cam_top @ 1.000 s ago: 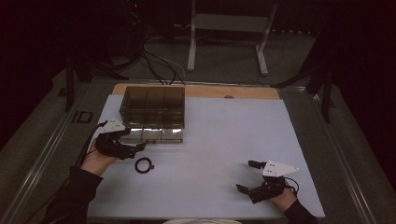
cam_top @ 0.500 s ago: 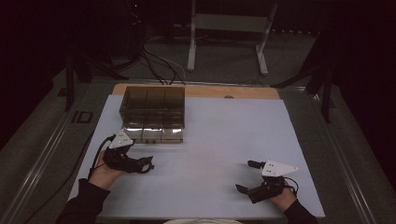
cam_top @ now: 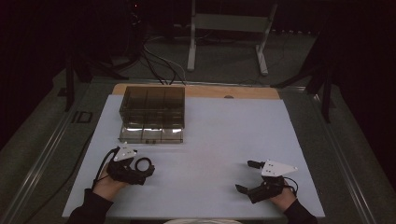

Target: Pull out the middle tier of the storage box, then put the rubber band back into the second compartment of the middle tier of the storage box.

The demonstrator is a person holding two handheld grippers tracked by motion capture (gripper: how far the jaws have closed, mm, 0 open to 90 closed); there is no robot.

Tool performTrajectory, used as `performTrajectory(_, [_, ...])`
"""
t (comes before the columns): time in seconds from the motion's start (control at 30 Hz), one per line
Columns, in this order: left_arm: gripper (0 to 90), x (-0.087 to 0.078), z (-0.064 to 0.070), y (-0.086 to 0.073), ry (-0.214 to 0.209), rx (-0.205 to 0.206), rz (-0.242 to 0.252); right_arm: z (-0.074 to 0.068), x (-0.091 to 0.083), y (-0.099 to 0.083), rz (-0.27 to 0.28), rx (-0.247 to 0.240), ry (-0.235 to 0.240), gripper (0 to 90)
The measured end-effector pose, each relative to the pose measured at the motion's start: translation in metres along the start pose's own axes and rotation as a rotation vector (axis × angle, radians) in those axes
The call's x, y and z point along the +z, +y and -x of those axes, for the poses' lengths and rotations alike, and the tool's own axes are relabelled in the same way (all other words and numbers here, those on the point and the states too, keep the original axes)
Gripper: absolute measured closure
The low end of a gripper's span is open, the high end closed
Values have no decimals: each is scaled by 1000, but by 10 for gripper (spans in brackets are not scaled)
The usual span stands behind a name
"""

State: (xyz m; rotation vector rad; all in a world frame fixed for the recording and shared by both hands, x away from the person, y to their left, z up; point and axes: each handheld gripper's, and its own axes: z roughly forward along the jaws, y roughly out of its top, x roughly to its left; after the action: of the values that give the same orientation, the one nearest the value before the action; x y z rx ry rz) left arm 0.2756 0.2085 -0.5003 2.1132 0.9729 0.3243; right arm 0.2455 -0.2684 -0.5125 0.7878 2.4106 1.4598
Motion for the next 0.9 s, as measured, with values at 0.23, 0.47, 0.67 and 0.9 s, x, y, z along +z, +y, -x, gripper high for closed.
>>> performTrajectory(0.23, [26, -1, -3, -7, 13, -2, -17, -1, 0, 0, -1, -4, 3, 0])
performTrajectory(0.47, [180, -5, -12, -11, 75, -9, 16, -2, 1, 0, -8, -14, 5, 0])
performTrajectory(0.67, [204, -2, -13, -15, 133, -11, 5, -2, 1, 0, -10, -16, 6, 0])
performTrajectory(0.9, [374, -1, -14, -15, 178, -44, -5, -1, 0, 0, -7, -13, 4, 0])
